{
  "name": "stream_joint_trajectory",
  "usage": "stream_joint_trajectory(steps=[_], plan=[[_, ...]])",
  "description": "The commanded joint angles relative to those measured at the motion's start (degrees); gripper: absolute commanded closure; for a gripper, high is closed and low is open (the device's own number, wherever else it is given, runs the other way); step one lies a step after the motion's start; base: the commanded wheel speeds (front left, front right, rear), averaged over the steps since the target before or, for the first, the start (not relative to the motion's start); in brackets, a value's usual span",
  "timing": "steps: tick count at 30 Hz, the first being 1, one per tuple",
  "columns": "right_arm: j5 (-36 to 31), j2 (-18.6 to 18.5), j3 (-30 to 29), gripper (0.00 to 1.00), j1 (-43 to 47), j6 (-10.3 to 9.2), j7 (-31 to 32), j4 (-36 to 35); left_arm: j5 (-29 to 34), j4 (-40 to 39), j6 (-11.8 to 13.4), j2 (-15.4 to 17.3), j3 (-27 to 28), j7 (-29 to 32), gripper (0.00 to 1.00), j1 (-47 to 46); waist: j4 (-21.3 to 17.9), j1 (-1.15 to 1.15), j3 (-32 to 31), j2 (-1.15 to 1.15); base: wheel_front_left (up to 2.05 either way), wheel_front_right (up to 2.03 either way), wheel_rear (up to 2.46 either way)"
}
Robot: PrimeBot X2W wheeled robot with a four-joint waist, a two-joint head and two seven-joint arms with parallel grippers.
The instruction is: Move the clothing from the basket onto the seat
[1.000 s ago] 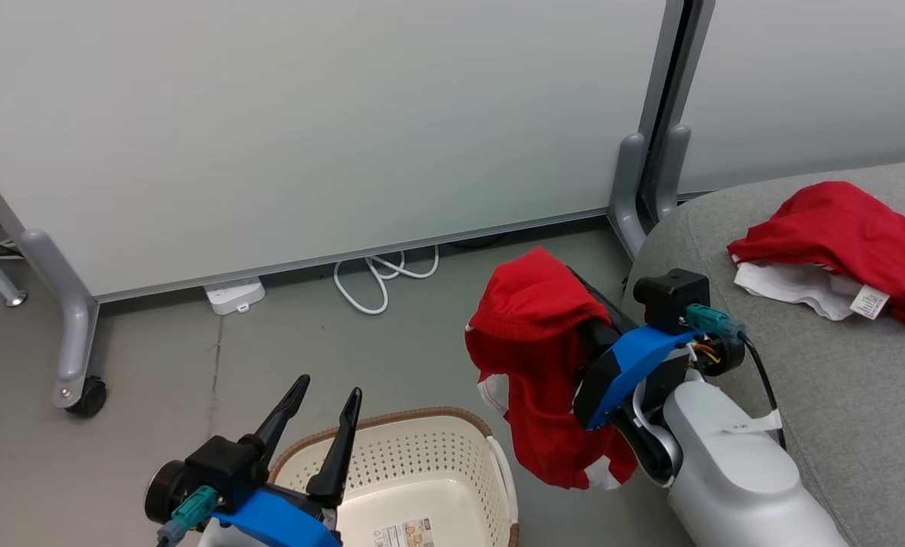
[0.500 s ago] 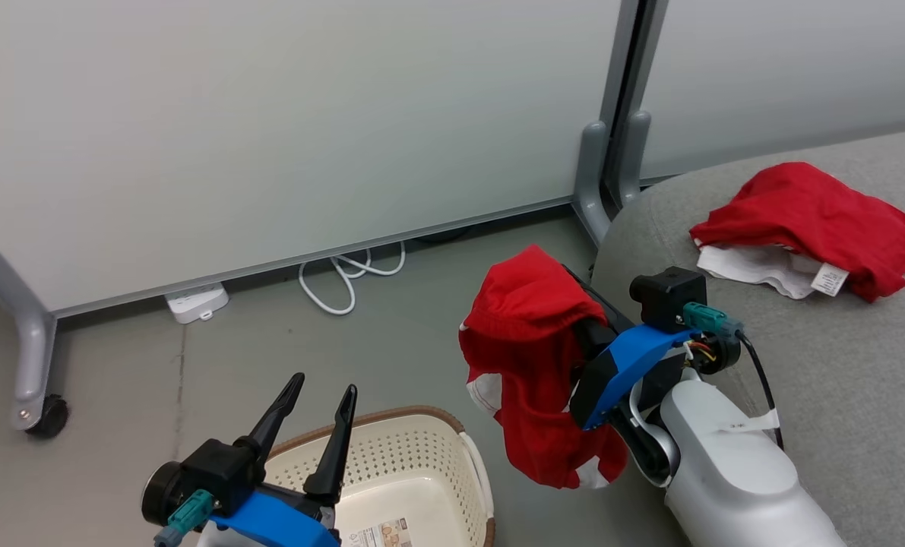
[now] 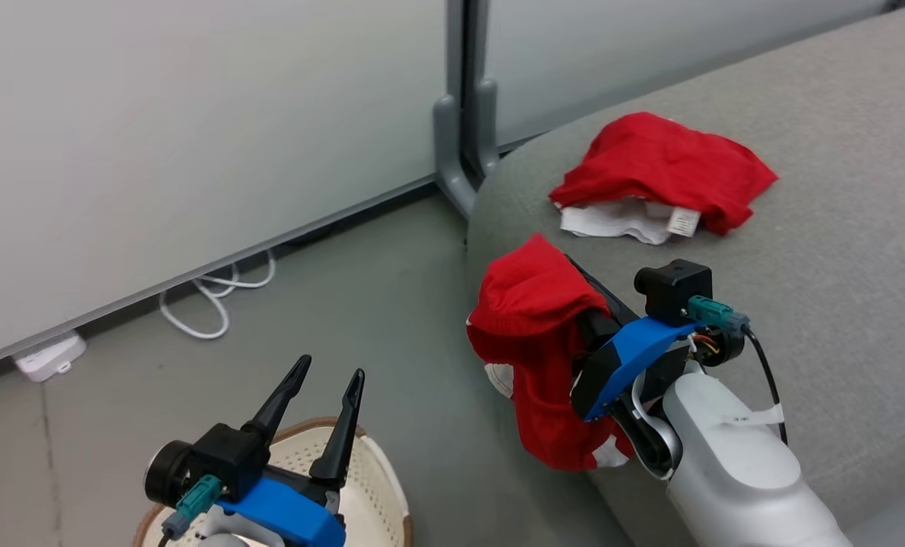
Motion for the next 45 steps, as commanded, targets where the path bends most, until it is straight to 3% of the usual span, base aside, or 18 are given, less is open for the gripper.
stream_joint_trajectory(steps=[1, 10, 21, 26, 31, 35, 39, 45], plan=[[0.02, -0.09, -0.05, 1.0, -0.73, 0.03, -0.31, -0.3, 0.36, 0.01, -0.36, 0.09, 0.24, -0.16, 0.0, -1.14, -3.5, 0.0, 1.17, 0.0, 0.0, 0.0, 0.0], [0.44, -0.06, -1.04, 1.0, -1.09, 0.03, -1.07, -0.66, 0.7, -0.64, -0.42, 1.11, 0.7, -0.16, 0.0, -2.07, -9.85, 0.0, 3.18, 0.0, 0.0, 0.0, 0.0], [0.81, -0.05, -2.16, 1.0, -0.56, 0.03, -0.76, -0.45, -0.08, -0.29, -0.29, 1.19, -0.48, -0.16, 0.0, -3.29, -10.39, 0.0, 4.07, 0.0, 0.0, 0.0, 0.0], [2.58, -0.07, -3.89, 1.0, -6.22, 0.03, 0.43, -0.03, 1.49, -1.23, -0.3, 2.24, 0.92, -0.16, 0.0, -3.72, -10.88, 0.0, 6.83, 0.0, 0.0, 0.0, 0.0], [3.24, -0.16, -10.89, 1.0, -16.1, 0.03, 1.33, 3.46, 2.99, -2.62, -0.3, 4.4, 0.09, 0.12, 0.0, -6.38, -9.88, 0.0, 12.73, 0.0, 0.0, 0.0, 0.0], [1.77, -3.28, -18.12, 1.0, -24.69, 0.03, 0.78, 6.61, 3.76, -5.36, -0.3, 6.32, -1.33, 2.0, 0.0, -10.27, -7.43, 0.0, 19.25, 0.0, 0.0, 0.0, 0.0], [0.0, -9.83, -25.61, 1.0, -31.94, 0.02, -0.16, 8.04, 4.36, -9.13, -0.3, 7.98, -2.56, 3.78, 0.0, -14.43, -4.03, 0.0, 26.03, 0.0, 0.0, 0.0, 0.0], [-2.92, -16.59, -35.96, 1.0, -36.09, 0.03, -1.65, 9.17, 5.54, -15.5, -0.3, 11.28, -2.89, 6.03, 0.0, -19.49, -0.24, 0.0, 35.56, 0.0, 0.0, 0.0, 0.0]])
